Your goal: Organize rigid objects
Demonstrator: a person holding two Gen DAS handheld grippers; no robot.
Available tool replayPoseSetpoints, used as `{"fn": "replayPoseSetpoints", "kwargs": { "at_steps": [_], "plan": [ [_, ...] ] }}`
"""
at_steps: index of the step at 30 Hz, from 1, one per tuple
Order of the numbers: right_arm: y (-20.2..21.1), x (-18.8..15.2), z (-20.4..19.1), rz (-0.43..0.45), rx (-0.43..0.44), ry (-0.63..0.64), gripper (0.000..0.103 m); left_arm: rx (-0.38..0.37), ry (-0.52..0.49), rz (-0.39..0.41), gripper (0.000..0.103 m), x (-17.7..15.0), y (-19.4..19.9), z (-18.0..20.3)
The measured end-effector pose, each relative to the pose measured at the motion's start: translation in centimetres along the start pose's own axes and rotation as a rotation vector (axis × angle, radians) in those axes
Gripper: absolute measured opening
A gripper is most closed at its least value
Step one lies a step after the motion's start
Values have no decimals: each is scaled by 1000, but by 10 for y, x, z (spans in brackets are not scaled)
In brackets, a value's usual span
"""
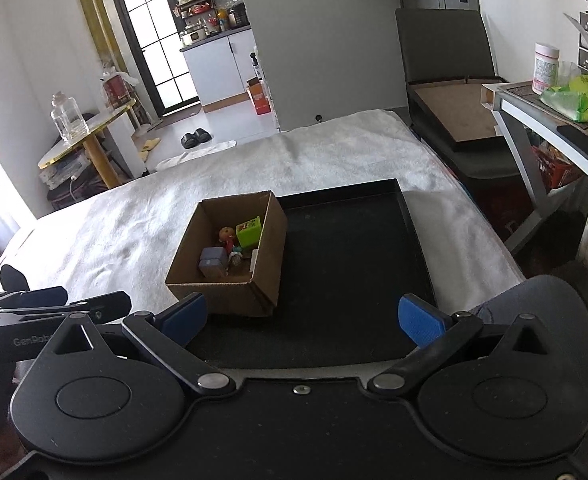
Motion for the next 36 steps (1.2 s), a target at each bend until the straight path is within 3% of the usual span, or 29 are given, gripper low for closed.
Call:
{"fn": "replayPoseSetpoints", "kwargs": {
  "at_steps": [36],
  "plan": [
    [6, -4, -2, 16, -58, 18, 103, -16, 4, 8, 91, 1, 4, 2]
  ]
}}
Point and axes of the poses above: each gripper's, at about its wrist camera, not at the fingertips, and y roughly against the way its jaws point, z to its right, x to its top, the point moved 5 cm from there along -y, roughly the way its jaws point, and after that the axes turned 3 degrees about -y, right-handed, at the moved point
